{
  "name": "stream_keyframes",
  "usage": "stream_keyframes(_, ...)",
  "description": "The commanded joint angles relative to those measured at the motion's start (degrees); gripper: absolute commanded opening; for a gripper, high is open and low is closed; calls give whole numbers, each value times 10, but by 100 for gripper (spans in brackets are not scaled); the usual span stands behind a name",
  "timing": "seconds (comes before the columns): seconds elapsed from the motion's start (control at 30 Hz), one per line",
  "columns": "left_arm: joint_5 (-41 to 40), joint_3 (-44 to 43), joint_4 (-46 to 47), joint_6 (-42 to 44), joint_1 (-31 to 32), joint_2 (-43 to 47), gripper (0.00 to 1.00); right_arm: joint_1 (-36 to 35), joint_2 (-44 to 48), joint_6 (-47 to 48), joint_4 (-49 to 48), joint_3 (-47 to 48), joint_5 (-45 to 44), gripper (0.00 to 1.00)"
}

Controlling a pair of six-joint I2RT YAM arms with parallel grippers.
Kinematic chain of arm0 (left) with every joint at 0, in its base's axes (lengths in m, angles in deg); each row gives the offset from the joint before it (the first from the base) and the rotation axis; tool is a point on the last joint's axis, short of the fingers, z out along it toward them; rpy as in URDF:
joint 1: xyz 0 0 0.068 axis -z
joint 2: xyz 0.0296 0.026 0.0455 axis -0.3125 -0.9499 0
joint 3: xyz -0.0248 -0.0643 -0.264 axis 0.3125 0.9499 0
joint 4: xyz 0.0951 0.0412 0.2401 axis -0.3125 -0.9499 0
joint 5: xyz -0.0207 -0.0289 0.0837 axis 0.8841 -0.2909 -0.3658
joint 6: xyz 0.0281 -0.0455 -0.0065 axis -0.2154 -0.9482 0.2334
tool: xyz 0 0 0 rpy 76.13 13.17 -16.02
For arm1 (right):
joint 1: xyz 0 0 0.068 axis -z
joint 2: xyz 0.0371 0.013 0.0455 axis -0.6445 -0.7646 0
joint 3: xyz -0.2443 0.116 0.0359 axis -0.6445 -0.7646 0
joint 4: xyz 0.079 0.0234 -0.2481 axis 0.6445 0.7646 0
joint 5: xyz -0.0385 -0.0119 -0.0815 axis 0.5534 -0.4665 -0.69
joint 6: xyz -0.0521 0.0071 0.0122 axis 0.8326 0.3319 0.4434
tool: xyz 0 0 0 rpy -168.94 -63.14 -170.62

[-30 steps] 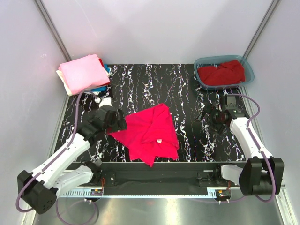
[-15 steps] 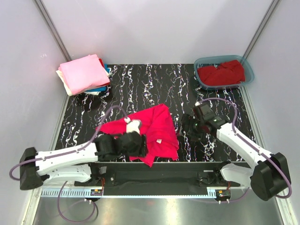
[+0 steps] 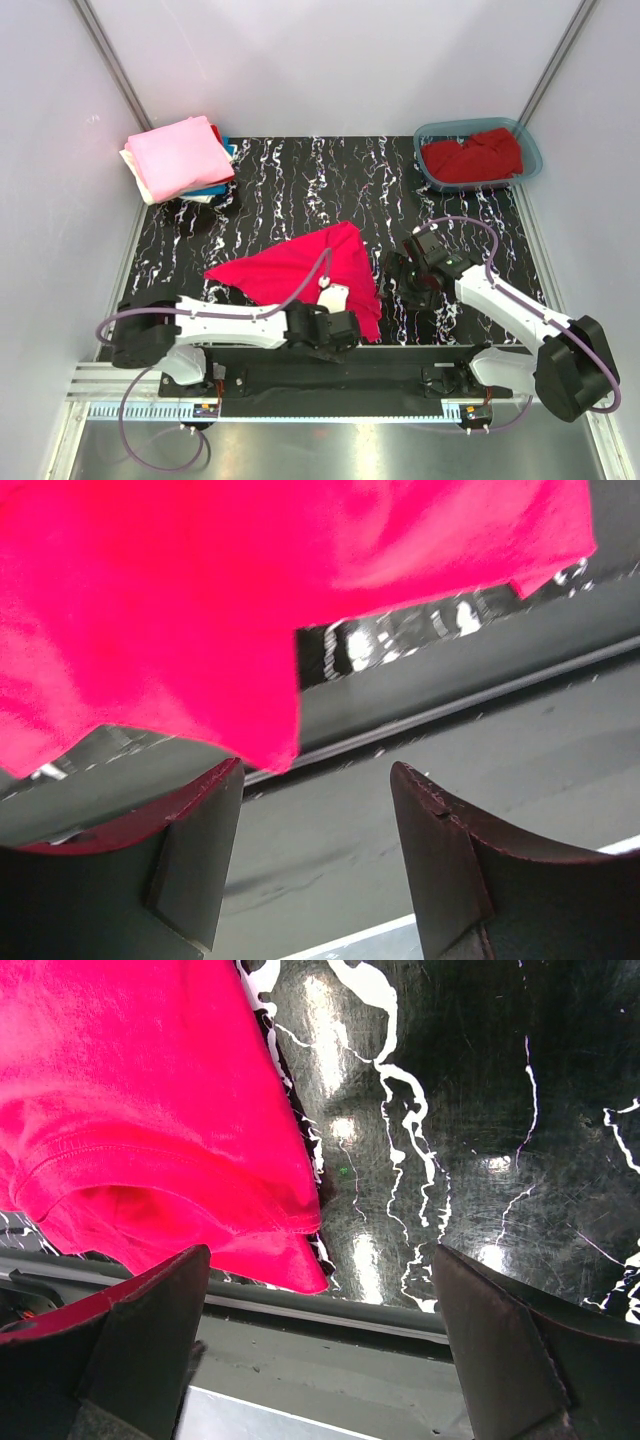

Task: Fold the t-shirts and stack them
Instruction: Flatten the tshirt out

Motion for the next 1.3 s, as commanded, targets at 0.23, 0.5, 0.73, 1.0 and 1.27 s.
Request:
stream_keyframes(0.23, -10, -74, -82, -25, -11, -98, 53, -4, 17, -5, -13, -4, -13, 100)
stream_keyframes(0.5, -21, -56, -84, -44, -16, -80, 60, -4, 30, -1, -12, -12, -16, 100)
stream_keyframes(0.73, 2, -66, -66, -13, -38, -111, 32, -5, 27, -1, -23, -19, -12, 99)
stream_keyframes(1.0, 3, -63, -46, 2, -42, -96, 0, -4, 34, 0, -19, -19, -9, 100)
stream_keyframes(1.27, -53, -285, -189, 133, -130, 139, 0, -4, 69, 13, 13, 15, -6, 100)
